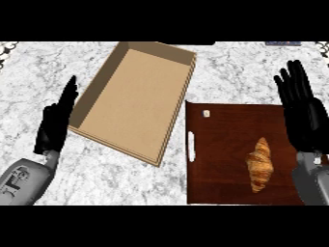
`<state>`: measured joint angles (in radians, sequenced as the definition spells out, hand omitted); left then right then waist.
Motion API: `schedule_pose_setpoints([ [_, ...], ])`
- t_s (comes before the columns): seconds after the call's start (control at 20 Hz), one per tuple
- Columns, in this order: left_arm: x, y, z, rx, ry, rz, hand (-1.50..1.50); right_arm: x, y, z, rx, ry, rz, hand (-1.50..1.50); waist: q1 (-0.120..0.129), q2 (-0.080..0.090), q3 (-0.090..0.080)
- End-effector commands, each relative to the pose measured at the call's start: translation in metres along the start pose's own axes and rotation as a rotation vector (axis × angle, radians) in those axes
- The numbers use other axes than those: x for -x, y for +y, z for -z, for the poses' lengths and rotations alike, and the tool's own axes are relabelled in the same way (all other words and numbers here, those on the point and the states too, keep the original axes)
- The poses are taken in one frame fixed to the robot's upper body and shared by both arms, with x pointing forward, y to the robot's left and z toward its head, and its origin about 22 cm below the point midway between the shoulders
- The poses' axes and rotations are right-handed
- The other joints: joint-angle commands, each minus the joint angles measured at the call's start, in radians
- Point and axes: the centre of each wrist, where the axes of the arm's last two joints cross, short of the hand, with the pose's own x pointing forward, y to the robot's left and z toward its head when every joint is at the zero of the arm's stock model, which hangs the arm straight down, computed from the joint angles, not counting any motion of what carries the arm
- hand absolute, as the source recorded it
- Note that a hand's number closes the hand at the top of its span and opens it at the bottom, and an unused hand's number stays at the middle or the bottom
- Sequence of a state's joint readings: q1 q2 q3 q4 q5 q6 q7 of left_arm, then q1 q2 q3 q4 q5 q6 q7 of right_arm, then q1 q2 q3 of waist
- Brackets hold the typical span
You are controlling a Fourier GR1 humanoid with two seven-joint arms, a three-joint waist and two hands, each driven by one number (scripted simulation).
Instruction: Pick the croissant from the tray and place it in the cardboard box
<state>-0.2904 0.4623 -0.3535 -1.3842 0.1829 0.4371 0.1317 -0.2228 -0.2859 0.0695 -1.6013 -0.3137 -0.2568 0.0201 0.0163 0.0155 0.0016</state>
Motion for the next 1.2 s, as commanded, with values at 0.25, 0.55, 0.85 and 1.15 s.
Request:
schedule_pose_setpoints([
  [0.25, 0.039, 0.110, -0.016, -0.237, 0.073, 0.267, 0.00, 0.036, -0.065, -0.073, -0.098, 0.080, -0.014, -1.50, -0.026, -0.020, -0.001],
  [0.55, 0.041, 0.102, -0.015, -0.182, 0.112, 0.213, 0.00, 0.096, -0.112, -0.124, -0.180, 0.049, -0.415, -1.50, -0.022, -0.013, 0.003],
  [0.85, 0.058, 0.102, -0.028, -0.187, 0.107, 0.221, 0.00, 0.102, -0.170, -0.132, -0.262, -0.116, -0.357, -1.50, -0.013, -0.015, 0.000],
  [1.15, 0.058, 0.095, -0.021, -0.155, 0.101, 0.216, 0.00, 0.054, -0.194, -0.082, -0.403, -0.040, -0.832, -1.50, -0.006, -0.010, -0.004],
])
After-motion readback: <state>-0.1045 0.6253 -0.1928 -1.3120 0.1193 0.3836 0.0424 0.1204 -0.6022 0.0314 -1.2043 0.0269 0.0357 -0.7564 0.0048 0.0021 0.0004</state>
